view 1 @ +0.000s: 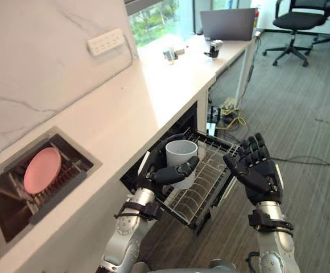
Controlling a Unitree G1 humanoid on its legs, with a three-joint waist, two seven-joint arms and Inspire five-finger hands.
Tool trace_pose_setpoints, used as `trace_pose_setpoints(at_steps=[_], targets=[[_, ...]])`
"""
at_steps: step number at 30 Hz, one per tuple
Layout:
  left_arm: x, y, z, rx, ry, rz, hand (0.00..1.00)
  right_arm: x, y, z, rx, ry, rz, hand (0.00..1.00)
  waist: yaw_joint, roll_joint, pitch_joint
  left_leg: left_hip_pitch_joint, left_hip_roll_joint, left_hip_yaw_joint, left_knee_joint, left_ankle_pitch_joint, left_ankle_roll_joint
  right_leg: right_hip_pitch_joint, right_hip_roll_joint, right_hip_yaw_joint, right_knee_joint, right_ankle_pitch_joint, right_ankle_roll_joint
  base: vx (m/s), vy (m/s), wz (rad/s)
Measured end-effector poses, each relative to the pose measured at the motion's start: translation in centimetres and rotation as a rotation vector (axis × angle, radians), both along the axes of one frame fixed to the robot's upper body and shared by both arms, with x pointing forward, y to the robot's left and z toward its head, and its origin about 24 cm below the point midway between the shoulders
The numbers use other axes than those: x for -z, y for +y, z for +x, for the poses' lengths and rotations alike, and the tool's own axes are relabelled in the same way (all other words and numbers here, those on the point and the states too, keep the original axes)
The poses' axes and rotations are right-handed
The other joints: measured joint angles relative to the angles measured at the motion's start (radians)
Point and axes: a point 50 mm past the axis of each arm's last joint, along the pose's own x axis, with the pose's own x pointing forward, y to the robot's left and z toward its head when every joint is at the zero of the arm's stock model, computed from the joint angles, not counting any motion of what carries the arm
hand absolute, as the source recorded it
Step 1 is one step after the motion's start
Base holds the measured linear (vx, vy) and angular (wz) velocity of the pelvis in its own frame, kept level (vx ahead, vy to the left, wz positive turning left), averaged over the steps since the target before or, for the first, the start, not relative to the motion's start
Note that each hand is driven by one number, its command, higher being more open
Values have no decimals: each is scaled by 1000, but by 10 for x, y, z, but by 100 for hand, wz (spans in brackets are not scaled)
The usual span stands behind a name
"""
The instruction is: Walk over to the sink, pick up the cup, carry it to the dishwasher, place the cup inside the dishwasher, then close the dishwasher door
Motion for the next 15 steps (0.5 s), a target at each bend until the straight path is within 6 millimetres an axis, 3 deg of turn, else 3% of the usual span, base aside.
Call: trace_pose_setpoints(at_steps=[1,2,4,6,9,15], targets=[[1,1,0,3,-1,9,0,0,0,0,5,-5,10,100,-16,-1,-17,23,-21,16,-36,-43,-20,6,-23,-1,-5,-5,30,287,293,-7],[0,2,1,3,-4,13,0,1,1,0,11,-7,25,100,-21,-11,-18,37,-42,16,-62,-43,-20,7,-40,-2,-6,0,42,187,241,9],[0,11,3,-19,-9,38,0,4,11,0,4,-5,73,100,-10,-45,-29,63,-101,43,-106,-52,-1,11,-89,0,-45,28,90,134,230,-11],[0,22,6,-55,-11,55,0,6,22,2,-44,-3,100,100,-5,-58,-37,67,-124,54,-109,-62,15,33,-106,-10,-95,57,113,112,176,-11],[-4,33,8,-105,-22,56,0,9,35,2,-104,2,127,100,-2,-63,-37,68,-134,56,-112,-68,23,64,-107,-34,-163,95,121,36,81,-1],[-3,19,6,-69,-26,85,0,11,40,2,-192,-14,236,100,-7,-68,-35,68,-127,73,-128,-61,25,70,-86,-41,-224,137,115,-22,31,-10]])
